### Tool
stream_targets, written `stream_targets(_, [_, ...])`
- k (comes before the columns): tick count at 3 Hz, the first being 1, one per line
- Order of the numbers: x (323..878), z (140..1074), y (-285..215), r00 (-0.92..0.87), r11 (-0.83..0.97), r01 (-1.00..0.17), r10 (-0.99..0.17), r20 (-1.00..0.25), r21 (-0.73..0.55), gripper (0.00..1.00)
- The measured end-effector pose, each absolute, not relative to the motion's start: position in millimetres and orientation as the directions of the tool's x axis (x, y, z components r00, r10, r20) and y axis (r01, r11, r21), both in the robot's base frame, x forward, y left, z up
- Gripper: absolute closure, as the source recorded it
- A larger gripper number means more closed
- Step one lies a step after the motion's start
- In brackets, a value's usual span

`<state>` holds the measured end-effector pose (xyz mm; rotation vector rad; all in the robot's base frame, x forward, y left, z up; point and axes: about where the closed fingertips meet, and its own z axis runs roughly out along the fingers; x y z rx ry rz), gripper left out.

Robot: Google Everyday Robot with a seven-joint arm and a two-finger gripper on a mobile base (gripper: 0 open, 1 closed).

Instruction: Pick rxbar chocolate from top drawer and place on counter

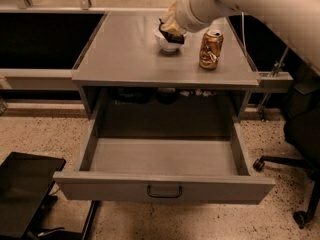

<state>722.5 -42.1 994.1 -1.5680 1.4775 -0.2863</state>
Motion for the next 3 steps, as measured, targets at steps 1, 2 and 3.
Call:
stream_targets(1, [774,988,-17,0.259,0.064,-0.657,-0.917,-0.304,-0.751,1.00])
stream_targets(2, [793,948,23,0.323,-0.125,-0.715,-0.932,-0.166,-0.687,1.00])
stream_targets(3, [769,927,38,0.407,-0.268,-0.745,-0.908,-0.099,-0.611,1.00])
